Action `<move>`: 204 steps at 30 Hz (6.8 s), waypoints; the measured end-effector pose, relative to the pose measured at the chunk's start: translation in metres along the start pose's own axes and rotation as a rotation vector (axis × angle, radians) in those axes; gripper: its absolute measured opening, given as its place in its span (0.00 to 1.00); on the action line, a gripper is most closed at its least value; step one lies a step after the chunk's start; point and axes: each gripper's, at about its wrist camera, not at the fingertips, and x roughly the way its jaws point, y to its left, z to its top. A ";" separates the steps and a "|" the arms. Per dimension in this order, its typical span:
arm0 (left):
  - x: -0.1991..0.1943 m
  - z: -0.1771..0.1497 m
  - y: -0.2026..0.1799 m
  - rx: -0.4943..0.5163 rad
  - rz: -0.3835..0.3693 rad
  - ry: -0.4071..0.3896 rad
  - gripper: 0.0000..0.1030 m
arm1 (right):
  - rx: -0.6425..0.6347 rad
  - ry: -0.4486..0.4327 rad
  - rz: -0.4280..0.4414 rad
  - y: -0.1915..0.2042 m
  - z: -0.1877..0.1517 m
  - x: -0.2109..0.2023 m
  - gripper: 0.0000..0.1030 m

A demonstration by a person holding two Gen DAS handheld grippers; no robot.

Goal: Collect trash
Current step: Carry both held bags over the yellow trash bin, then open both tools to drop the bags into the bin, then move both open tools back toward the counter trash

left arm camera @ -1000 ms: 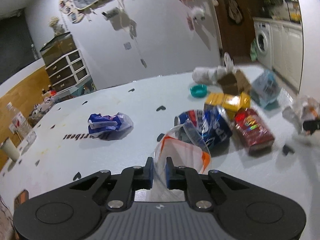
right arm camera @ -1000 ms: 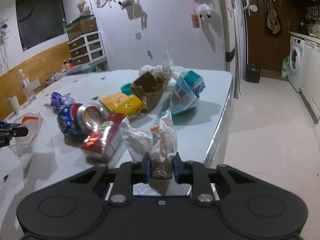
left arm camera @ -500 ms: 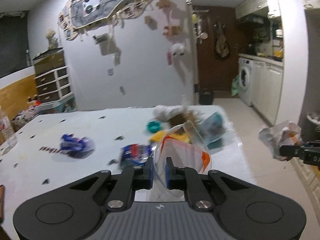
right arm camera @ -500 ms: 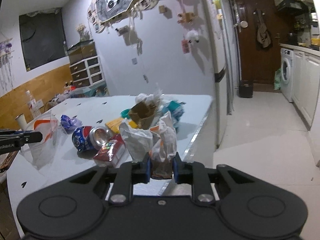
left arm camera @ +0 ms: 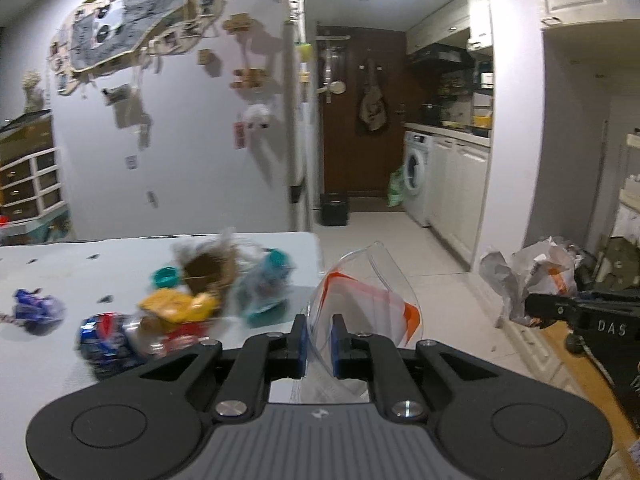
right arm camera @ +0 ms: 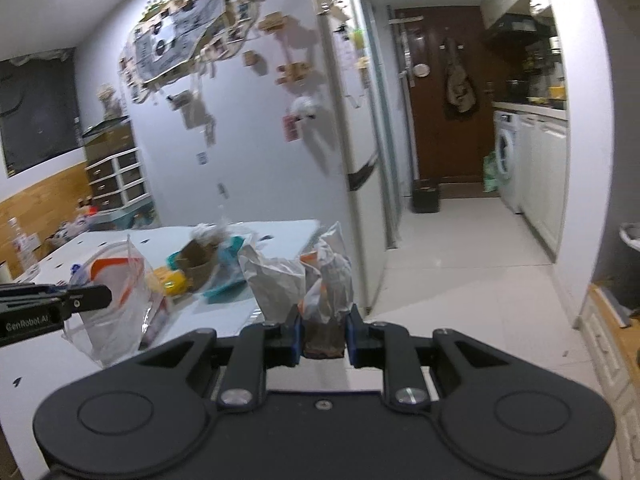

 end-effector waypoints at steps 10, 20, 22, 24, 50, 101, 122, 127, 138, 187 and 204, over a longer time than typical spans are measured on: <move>0.065 0.008 -0.072 0.001 -0.120 0.044 0.12 | 0.049 0.023 -0.144 -0.065 -0.008 0.008 0.21; 0.167 -0.033 -0.120 -0.029 -0.183 0.203 0.12 | 0.158 0.149 -0.226 -0.124 -0.054 0.074 0.21; 0.189 -0.049 -0.124 -0.035 -0.187 0.252 0.12 | 0.182 0.188 -0.240 -0.136 -0.071 0.091 0.21; 0.213 -0.062 -0.128 -0.038 -0.185 0.295 0.12 | 0.202 0.236 -0.254 -0.147 -0.089 0.110 0.21; 0.407 -0.219 -0.121 -0.154 -0.138 0.742 0.12 | 0.262 0.761 -0.274 -0.204 -0.236 0.286 0.22; 0.452 -0.277 -0.095 -0.112 -0.006 0.958 0.97 | 0.187 0.918 -0.347 -0.223 -0.274 0.313 1.00; 0.403 -0.239 -0.086 -0.070 0.001 0.924 1.00 | 0.233 0.834 -0.379 -0.224 -0.240 0.268 1.00; 0.386 -0.225 -0.085 -0.066 -0.007 0.898 1.00 | 0.240 0.829 -0.382 -0.225 -0.230 0.252 1.00; 0.344 -0.182 -0.095 -0.034 -0.040 0.774 1.00 | 0.217 0.726 -0.360 -0.217 -0.189 0.208 1.00; 0.067 0.024 0.009 0.007 0.045 -0.026 1.00 | -0.011 -0.188 -0.202 -0.054 0.002 0.025 1.00; 0.114 -0.024 0.118 -0.145 0.019 0.106 0.99 | -0.086 -0.115 0.012 0.029 0.021 0.090 1.00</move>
